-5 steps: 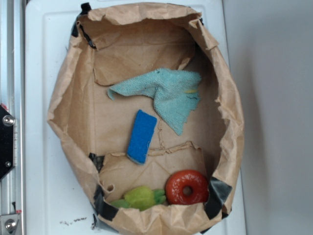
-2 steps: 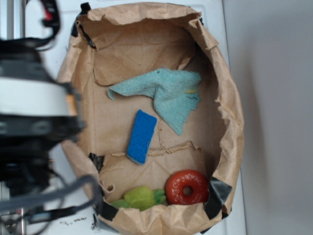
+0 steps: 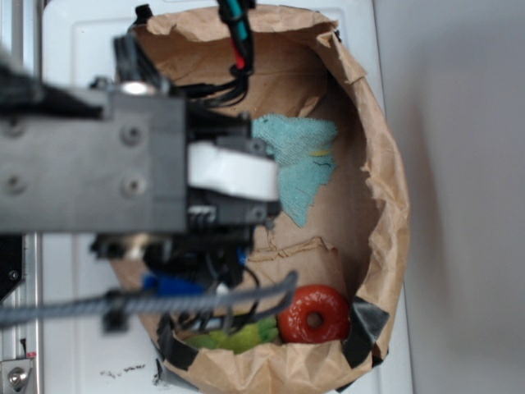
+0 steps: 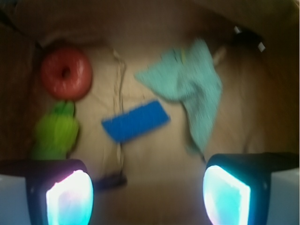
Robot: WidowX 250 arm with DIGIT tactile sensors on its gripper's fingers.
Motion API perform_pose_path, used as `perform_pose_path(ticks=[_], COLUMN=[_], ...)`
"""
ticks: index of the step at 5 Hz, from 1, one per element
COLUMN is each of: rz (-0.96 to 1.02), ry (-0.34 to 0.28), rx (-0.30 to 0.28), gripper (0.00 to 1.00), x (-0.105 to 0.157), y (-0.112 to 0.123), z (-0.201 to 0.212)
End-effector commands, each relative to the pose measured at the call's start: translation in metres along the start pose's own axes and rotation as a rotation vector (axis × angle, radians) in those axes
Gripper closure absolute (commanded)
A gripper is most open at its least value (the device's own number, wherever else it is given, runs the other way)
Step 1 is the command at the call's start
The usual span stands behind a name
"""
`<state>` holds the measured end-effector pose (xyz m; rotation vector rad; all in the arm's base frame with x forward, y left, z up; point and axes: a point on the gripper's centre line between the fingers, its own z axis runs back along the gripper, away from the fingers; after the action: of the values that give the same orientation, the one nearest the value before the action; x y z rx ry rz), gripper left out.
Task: Grab the blue cloth.
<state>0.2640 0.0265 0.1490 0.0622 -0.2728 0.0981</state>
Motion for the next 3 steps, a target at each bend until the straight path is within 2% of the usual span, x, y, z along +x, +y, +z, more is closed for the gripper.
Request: perform_pose_path(ticks=[1,3], rz=[-0.034,-0.004], ry=[-0.002,0.021], rx=[0.017,0.095], gripper=[0.0,0.0], x=[0.033,0.046], y=[0.013,0.039], z=[-0.047,-0.076])
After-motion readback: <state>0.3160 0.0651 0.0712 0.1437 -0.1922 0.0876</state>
